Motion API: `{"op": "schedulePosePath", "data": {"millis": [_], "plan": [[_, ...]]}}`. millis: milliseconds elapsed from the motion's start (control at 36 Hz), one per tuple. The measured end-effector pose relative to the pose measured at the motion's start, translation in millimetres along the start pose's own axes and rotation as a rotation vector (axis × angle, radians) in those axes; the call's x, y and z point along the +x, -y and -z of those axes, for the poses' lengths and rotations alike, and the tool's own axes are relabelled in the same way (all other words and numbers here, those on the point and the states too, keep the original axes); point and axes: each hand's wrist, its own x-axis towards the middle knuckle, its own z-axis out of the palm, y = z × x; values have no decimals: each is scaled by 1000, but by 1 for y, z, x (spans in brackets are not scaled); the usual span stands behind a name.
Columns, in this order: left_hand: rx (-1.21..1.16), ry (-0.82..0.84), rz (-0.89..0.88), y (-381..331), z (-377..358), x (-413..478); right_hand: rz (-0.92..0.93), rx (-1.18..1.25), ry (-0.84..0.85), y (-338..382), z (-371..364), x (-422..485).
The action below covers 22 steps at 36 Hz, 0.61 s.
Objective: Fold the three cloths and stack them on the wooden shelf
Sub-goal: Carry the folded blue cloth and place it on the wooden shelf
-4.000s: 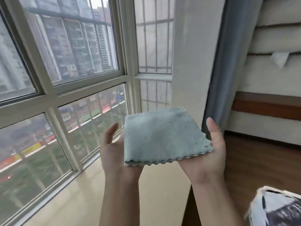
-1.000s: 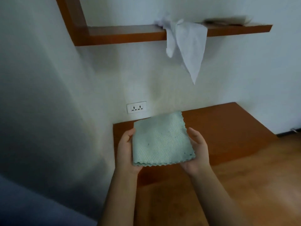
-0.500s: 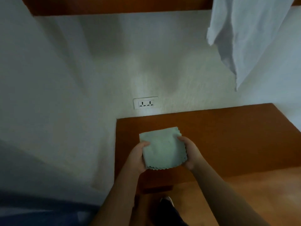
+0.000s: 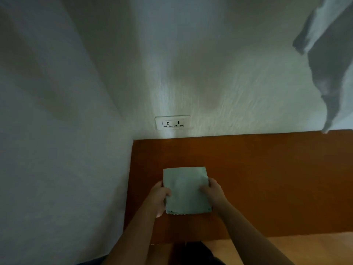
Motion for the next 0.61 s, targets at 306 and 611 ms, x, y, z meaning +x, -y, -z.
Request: {"op": "schedulePosePath", "data": {"millis": [306,611], "plan": [[126,-235,-179,11,18,3,-50,-128,-61,-9,-3,16],[879,-605,-693,22,3,4,150,-456,-355,3,1,3]]}}
